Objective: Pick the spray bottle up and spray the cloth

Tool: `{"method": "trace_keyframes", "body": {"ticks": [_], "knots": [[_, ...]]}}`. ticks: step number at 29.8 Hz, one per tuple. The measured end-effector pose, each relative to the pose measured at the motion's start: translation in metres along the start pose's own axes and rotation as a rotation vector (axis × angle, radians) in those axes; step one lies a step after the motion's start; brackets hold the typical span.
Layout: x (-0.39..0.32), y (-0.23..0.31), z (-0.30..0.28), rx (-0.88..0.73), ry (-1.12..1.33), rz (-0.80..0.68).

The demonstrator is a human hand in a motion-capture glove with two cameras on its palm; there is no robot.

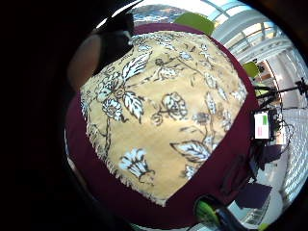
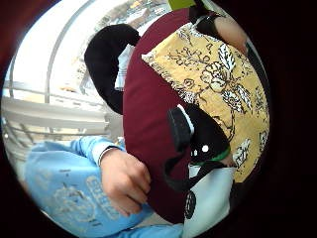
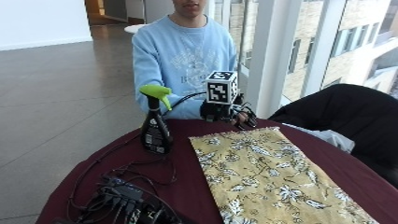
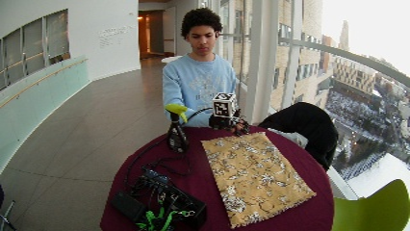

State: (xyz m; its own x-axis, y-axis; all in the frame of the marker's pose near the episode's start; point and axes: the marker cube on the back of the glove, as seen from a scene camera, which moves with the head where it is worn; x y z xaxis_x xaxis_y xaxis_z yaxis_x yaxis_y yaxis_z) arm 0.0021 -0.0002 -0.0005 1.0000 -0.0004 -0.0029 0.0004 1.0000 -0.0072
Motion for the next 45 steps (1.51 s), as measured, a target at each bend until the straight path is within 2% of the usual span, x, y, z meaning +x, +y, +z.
{"method": "trace_keyframes", "body": {"ticks": [24,34,45], "knots": [[0.003,0.007,-0.001,0.006,0.010,0.000],[0.000,0.078,-0.021,0.049,-0.022,0.043],[0.003,0.180,-0.036,0.091,-0.100,0.177]]}}
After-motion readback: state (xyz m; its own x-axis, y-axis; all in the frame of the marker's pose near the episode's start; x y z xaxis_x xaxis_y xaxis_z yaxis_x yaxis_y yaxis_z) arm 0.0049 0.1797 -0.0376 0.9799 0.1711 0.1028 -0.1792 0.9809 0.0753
